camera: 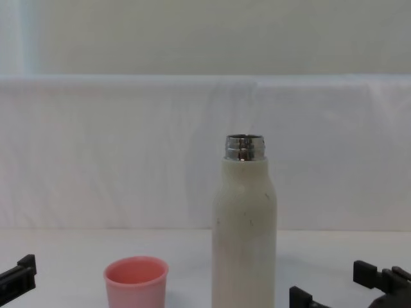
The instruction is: Grasp the thermos with one hand and pour water into the cup lid.
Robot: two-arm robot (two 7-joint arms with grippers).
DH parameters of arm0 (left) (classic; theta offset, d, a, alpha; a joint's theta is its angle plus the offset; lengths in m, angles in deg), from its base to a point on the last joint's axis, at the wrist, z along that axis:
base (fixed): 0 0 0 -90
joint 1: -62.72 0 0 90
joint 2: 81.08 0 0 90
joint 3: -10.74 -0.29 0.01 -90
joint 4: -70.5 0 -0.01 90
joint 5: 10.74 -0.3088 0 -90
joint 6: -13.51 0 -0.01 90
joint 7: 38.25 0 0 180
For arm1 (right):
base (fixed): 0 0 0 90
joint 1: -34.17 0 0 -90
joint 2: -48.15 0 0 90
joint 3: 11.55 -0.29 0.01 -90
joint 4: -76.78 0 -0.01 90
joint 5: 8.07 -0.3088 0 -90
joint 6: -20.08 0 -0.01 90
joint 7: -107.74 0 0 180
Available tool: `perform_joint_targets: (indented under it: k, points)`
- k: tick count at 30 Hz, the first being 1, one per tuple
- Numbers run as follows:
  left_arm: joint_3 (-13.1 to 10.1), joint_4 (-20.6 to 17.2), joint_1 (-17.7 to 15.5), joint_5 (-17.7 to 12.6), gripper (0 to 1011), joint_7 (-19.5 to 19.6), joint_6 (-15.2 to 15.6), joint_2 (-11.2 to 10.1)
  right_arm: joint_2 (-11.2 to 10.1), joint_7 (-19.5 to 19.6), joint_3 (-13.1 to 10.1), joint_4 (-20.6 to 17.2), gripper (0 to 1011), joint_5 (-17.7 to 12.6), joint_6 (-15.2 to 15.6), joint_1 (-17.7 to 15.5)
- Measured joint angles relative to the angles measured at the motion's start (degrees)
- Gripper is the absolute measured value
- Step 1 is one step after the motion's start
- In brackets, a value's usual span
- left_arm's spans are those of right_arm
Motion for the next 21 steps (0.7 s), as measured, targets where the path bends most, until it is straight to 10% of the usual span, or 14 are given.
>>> perform_joint_targets:
  k: [21]
  points:
    - [0.00, 0.00, 0.00, 0.00, 1001, 0.00, 0.00, 0.00, 0.06, -0.20, -0.01, 0.14, 1000, -0.18, -0.25, -0.17]
